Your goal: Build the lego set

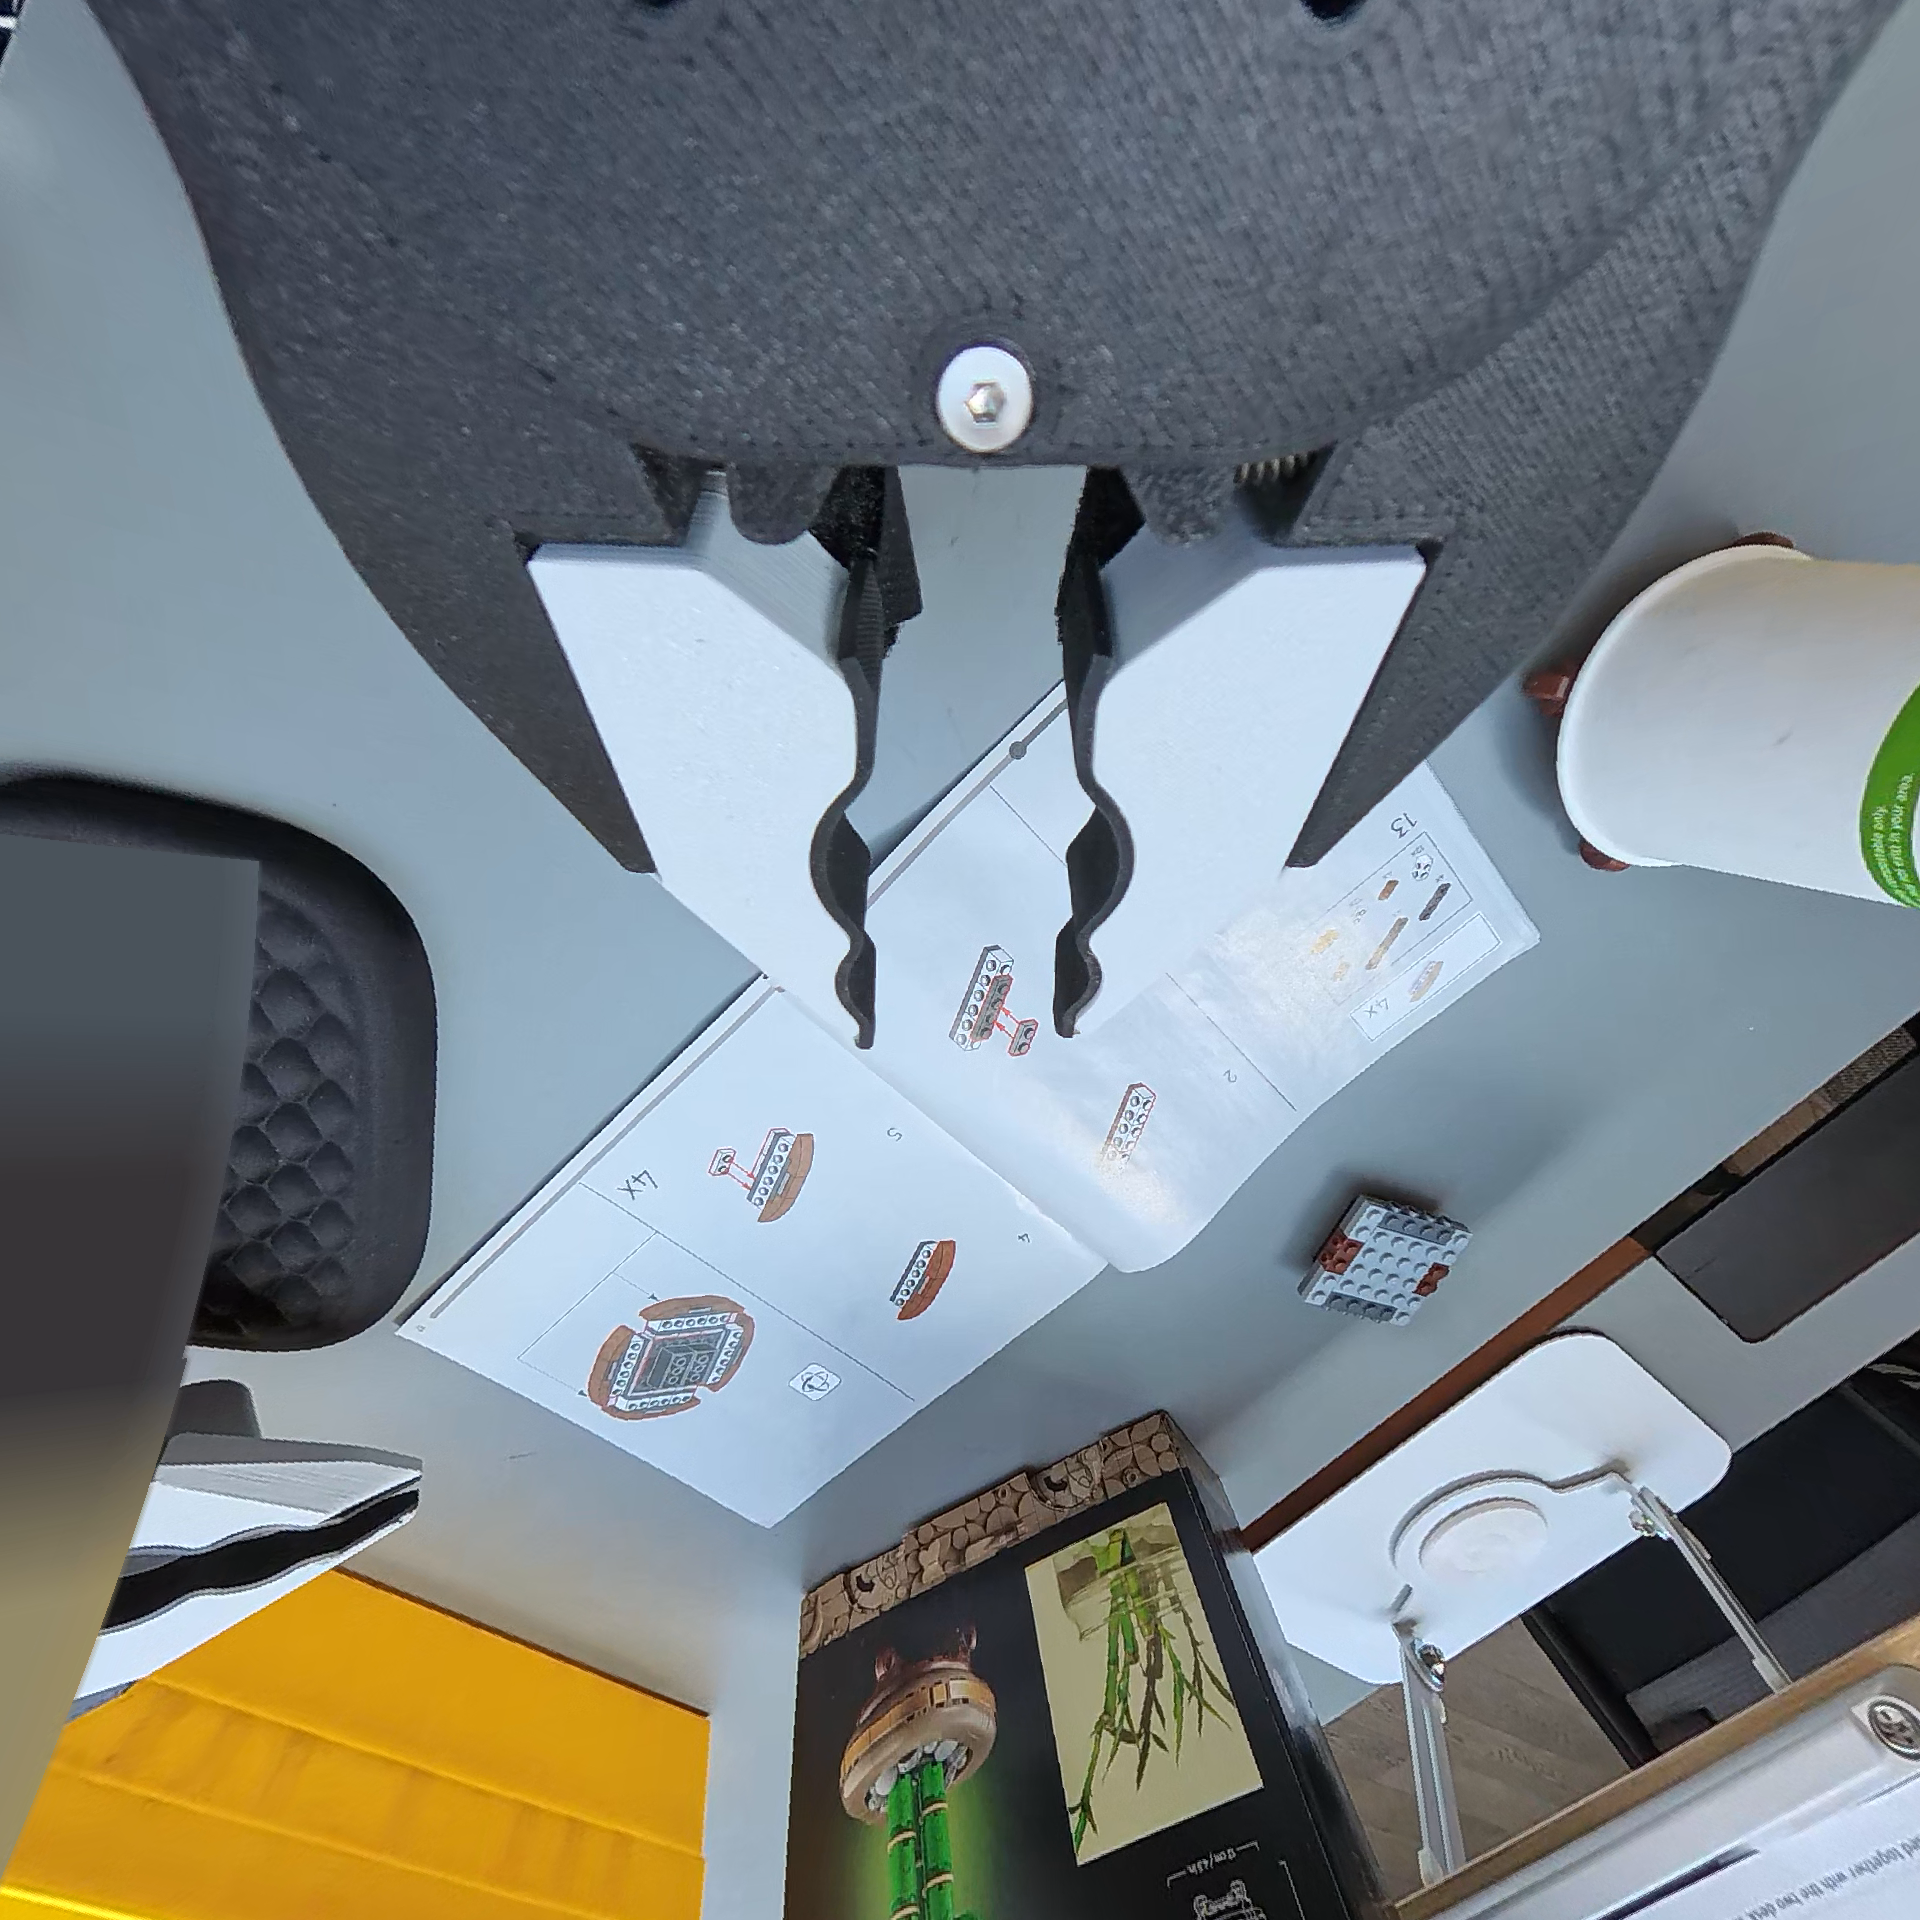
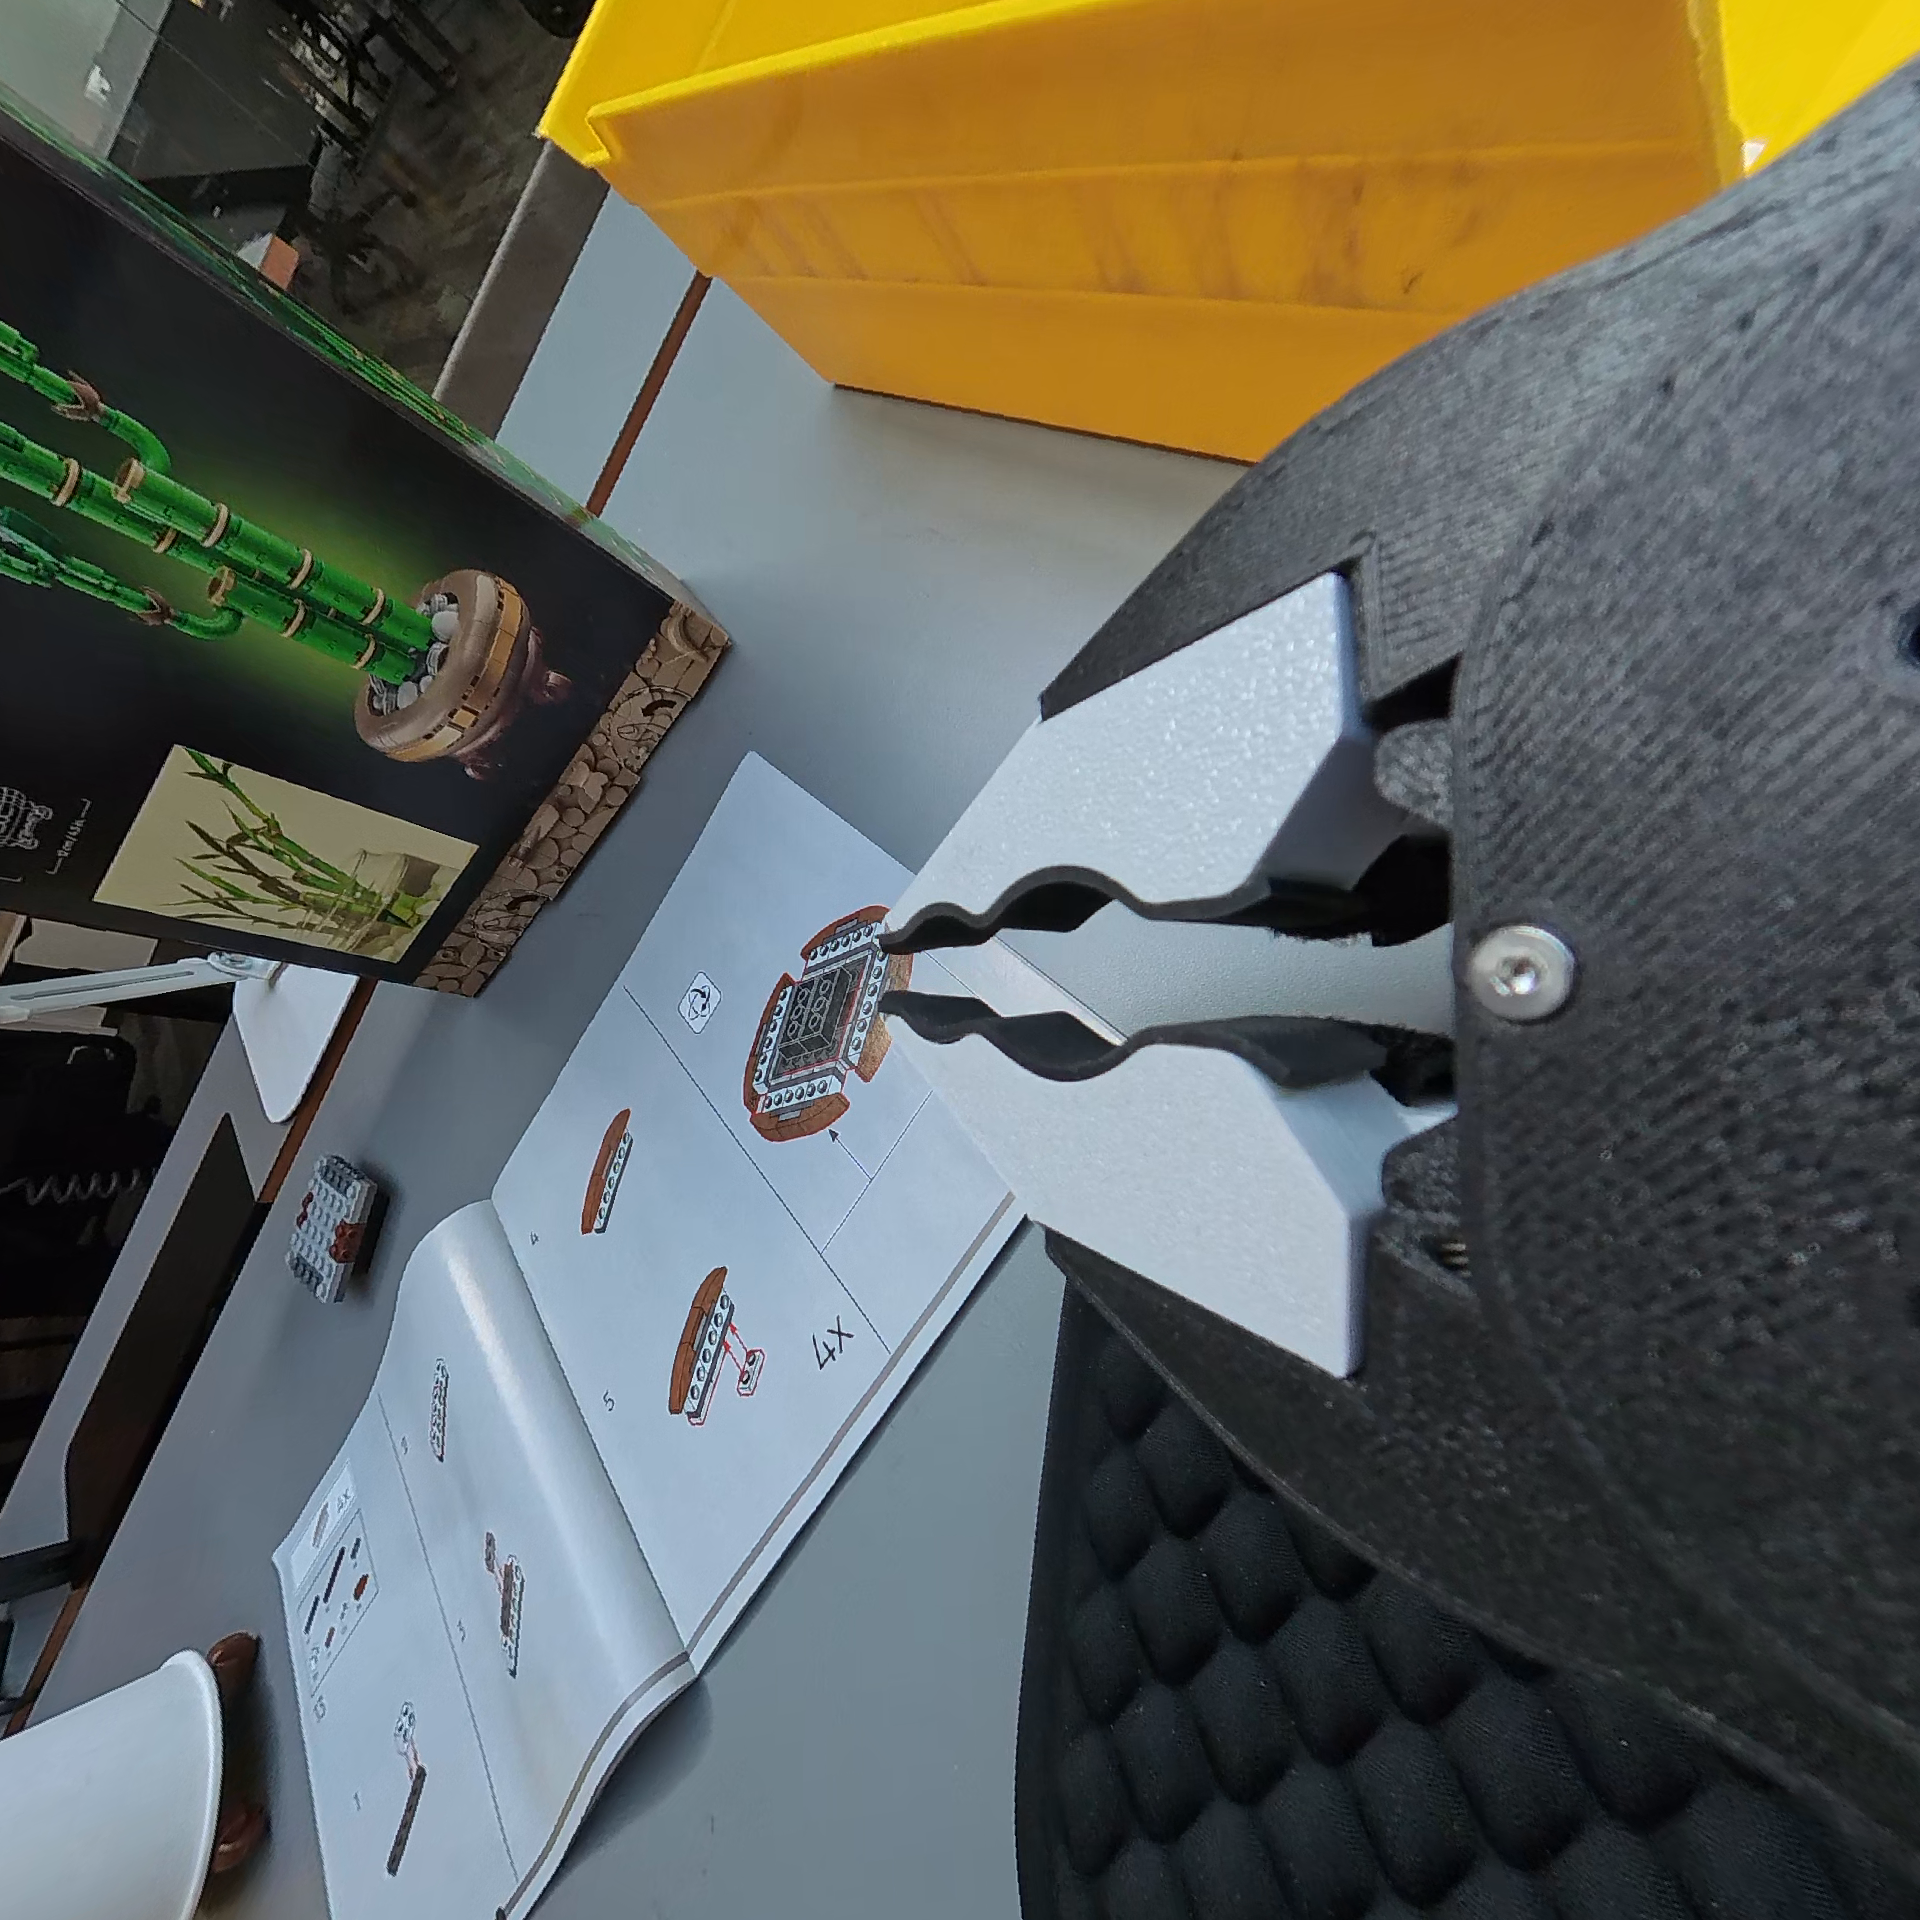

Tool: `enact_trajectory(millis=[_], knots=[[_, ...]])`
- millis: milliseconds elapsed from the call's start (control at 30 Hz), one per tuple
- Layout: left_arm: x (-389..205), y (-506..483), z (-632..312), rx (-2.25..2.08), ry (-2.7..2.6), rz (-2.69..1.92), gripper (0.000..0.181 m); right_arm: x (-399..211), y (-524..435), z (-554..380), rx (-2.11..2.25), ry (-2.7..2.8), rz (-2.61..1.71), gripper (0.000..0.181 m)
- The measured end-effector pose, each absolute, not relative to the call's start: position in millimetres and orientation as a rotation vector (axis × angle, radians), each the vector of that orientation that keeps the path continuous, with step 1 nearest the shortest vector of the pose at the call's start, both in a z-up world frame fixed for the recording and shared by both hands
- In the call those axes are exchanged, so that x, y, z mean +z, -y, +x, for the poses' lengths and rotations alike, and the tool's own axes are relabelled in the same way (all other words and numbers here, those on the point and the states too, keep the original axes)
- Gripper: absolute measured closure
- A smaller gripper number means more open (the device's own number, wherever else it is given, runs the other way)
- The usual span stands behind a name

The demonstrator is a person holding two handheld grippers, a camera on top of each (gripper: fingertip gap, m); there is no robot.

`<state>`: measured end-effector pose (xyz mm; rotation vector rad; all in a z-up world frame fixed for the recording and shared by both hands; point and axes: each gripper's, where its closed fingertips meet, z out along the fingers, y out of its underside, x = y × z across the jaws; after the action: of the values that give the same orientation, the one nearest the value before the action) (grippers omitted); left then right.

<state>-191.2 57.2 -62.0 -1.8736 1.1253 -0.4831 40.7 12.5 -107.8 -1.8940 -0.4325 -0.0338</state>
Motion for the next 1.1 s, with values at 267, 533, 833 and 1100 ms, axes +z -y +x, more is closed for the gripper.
enact_trajectory(millis=[267,533,833,1100], knots=[[-62,-57,-190,-0.492,-1.123,-1.875,0.145,-109,-13,41,-0.032,0.429,-1.900,0.170],[-64,-54,-190,-0.508,-1.127,-1.884,0.141,-111,-14,42,-0.026,0.423,-1.912,0.167],[-67,-43,-188,-0.540,-1.164,-1.884,0.142,-113,-15,44,-0.042,0.421,-1.921,0.165],[-83,-27,-158,-0.651,-1.314,-1.831,0.139,-116,-16,43,-0.054,0.429,-1.933,0.165]])
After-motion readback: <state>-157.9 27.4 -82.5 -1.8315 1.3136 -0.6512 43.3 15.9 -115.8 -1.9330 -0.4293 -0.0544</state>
